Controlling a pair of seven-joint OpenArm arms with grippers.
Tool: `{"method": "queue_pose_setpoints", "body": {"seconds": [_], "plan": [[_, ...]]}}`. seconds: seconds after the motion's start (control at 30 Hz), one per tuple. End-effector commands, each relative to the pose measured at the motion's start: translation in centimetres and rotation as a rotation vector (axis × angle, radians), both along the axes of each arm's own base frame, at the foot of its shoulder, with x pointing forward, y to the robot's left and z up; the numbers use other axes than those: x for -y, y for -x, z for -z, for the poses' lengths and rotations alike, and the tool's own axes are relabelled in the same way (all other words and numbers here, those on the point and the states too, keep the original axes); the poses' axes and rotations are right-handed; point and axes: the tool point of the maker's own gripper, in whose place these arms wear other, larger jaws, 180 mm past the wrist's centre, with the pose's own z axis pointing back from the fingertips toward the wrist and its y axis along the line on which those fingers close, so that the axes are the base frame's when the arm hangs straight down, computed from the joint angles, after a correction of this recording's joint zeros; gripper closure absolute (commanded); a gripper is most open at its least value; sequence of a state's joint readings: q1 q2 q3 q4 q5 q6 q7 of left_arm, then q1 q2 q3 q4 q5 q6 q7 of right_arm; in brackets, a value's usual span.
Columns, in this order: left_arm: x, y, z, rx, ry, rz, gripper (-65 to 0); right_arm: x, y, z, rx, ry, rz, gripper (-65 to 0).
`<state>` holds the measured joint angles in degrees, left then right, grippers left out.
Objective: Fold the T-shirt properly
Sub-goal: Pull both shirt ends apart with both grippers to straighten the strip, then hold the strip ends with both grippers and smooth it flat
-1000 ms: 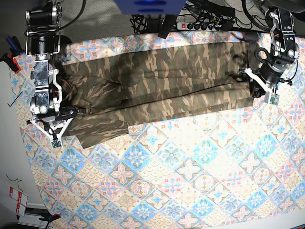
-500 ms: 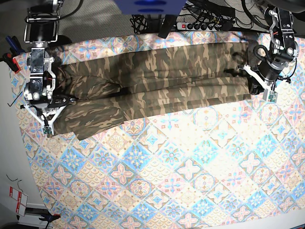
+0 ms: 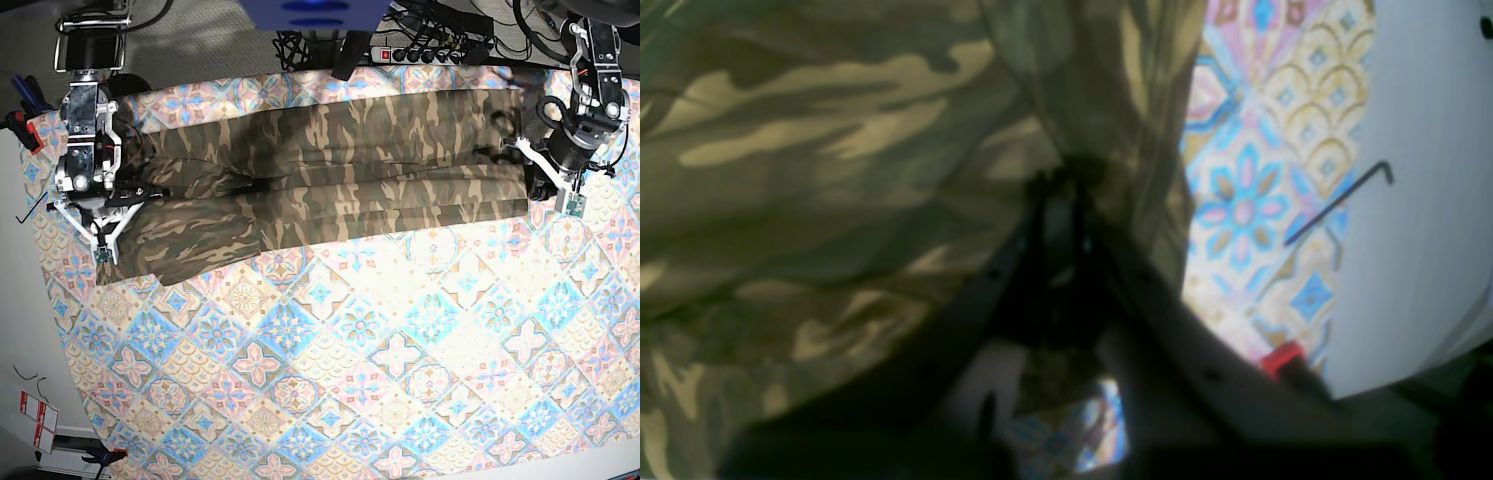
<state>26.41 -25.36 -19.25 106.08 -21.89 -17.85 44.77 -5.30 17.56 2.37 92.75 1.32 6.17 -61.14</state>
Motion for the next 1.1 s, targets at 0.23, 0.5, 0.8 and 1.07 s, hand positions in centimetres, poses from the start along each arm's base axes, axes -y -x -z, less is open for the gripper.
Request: {"method": "queue_pose_setpoints", "body": {"seconds": [0.23, 0.5, 0.8, 1.07], "plan": [[-0.8, -0.6, -0.8, 0.024, -0.055, 0.003, 0.0, 0.6, 0.3, -0.4, 0.015, 0.026, -0.001, -0.4], [0.5, -0.5, 1.2, -0.002, -0.084, 0.035, 0.0, -0.9, 1.1, 0.6, 0.0, -0.015, 0.007, -0.3], [0.2, -0.5, 1.2, 0.004, -0.087, 0.034, 0.0, -1.4, 2.0, 1.3, -0.02, -0.028, 0.009, -0.3], [-1.0, 0.0, 2.3, -0.037, -0.102, 0.027, 0.0, -1.1, 2.0, 1.4, -0.015, -0.022, 0.008, -0.3]]}}
